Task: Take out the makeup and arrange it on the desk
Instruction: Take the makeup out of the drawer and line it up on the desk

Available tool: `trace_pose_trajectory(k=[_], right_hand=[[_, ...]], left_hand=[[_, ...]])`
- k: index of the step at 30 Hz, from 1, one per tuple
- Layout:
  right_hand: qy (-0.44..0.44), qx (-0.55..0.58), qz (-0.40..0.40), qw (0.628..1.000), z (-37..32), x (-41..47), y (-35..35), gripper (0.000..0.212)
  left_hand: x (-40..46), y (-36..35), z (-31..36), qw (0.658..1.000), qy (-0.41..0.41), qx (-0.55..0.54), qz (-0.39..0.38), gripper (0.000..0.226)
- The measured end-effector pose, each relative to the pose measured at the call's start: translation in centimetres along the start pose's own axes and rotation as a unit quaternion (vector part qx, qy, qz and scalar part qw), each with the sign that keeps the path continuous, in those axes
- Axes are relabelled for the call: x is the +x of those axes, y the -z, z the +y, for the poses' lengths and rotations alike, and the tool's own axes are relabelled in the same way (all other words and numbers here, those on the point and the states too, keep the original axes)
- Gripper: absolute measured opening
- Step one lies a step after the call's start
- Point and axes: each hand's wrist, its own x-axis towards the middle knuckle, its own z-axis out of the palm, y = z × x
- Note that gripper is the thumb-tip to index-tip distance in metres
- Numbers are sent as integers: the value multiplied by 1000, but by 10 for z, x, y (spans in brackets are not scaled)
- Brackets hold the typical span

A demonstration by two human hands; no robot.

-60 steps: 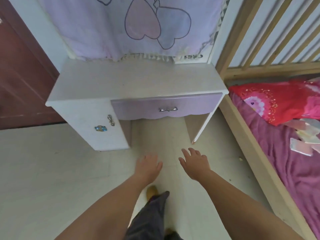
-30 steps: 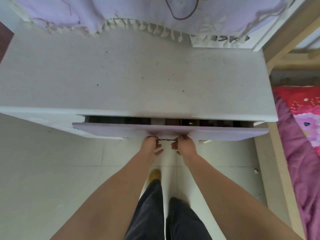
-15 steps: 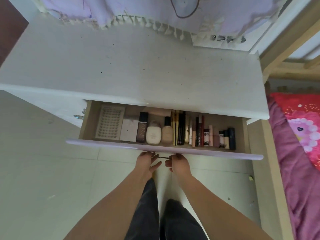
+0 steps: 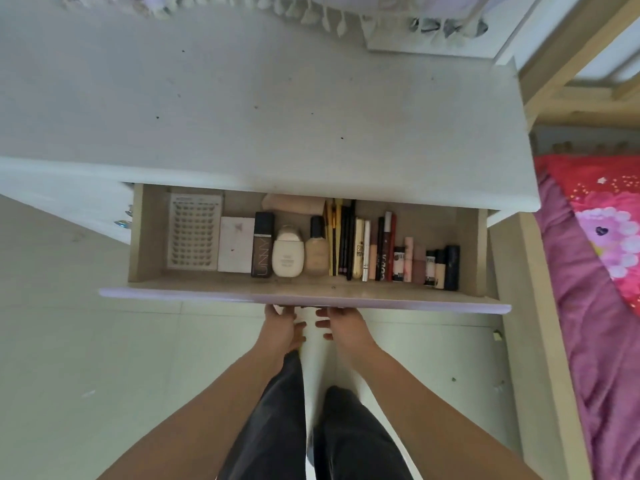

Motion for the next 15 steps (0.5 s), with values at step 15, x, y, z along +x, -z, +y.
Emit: trace_pose_trajectory(k=[15], right_hand=[[207, -360, 166, 895, -64, -5, 180, 30]], left_hand=[[-24, -141, 85, 787, -336, 503, -120, 31]])
